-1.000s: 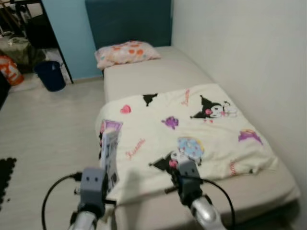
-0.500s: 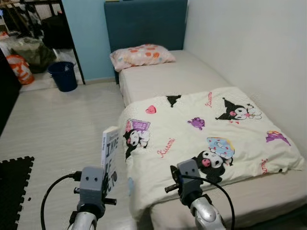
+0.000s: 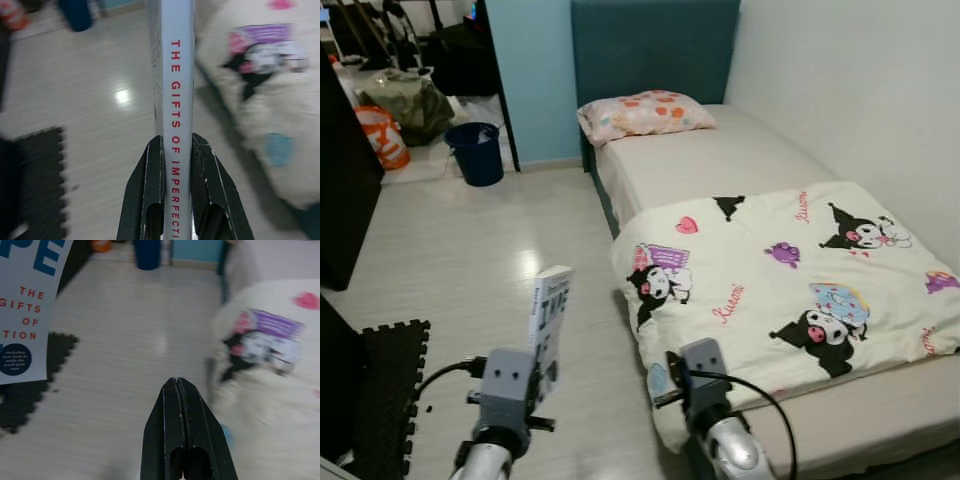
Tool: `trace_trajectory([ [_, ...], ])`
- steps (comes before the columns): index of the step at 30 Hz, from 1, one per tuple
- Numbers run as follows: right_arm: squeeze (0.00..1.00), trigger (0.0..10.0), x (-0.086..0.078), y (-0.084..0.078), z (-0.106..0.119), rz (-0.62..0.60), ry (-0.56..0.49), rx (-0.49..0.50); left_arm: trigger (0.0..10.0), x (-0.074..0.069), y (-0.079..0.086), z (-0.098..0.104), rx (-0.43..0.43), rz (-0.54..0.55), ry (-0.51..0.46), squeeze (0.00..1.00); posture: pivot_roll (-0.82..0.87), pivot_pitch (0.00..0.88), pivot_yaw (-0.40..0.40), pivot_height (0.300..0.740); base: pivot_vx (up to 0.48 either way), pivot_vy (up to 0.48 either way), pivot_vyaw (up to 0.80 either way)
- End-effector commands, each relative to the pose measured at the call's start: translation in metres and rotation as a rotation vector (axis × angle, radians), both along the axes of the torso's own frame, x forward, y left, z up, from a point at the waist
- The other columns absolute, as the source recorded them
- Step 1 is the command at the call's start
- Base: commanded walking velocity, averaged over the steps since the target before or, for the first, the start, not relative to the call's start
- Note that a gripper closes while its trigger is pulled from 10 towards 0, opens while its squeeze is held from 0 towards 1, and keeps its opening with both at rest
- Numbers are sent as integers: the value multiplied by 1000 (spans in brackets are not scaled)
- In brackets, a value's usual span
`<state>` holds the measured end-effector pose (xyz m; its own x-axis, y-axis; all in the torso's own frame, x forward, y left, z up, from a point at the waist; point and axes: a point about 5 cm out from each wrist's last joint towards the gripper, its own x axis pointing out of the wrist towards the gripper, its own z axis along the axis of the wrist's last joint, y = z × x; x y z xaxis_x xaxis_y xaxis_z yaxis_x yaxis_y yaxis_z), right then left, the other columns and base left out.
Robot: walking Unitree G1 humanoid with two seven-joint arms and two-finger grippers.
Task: Clean up the room
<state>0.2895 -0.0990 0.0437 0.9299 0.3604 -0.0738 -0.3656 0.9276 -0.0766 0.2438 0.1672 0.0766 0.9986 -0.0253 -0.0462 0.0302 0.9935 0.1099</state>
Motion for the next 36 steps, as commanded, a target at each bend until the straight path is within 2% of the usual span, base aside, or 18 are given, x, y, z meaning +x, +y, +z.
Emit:
trace_trajectory([
  [1, 0, 10000, -2, -8, -3, -19, 7, -5, 10000, -2, -2, 1, 9, -8, -3, 0, 28, 134, 2, 740, 0, -480, 0],
  [6, 0, 10000, -2, -11, -4, -24, 8, -7, 10000, -1, -4, 1, 16, -13, -5, 0, 30, 135, 3, 740, 0, -472, 0],
  [10, 0, 10000, -2, -13, -5, -26, 9, -11, 10000, -2, -6, 1, -9, -16, -6, 0, 30, 137, 2, 740, 0, 0, 0],
  [20, 0, 10000, 0, -10, -4, -11, 9, -32, 10000, -2, -2, -5, 9, 26, 24, 0, 29, 139, 4, 740, 0, 0, 0],
  [25, 0, 10000, 3, -2, 2, 29, -20, -67, 10000, -1, 1, -6, -31, 61, 24, 0, 24, 137, 7, 740, 0, 0, 800],
  [36, 0, 10000, 4, -3, 5, 37, -26, -45, 10000, 7, -5, 1, -28, 65, -6, 0, 20, 131, 7, 740, 0, 0, 800],
])
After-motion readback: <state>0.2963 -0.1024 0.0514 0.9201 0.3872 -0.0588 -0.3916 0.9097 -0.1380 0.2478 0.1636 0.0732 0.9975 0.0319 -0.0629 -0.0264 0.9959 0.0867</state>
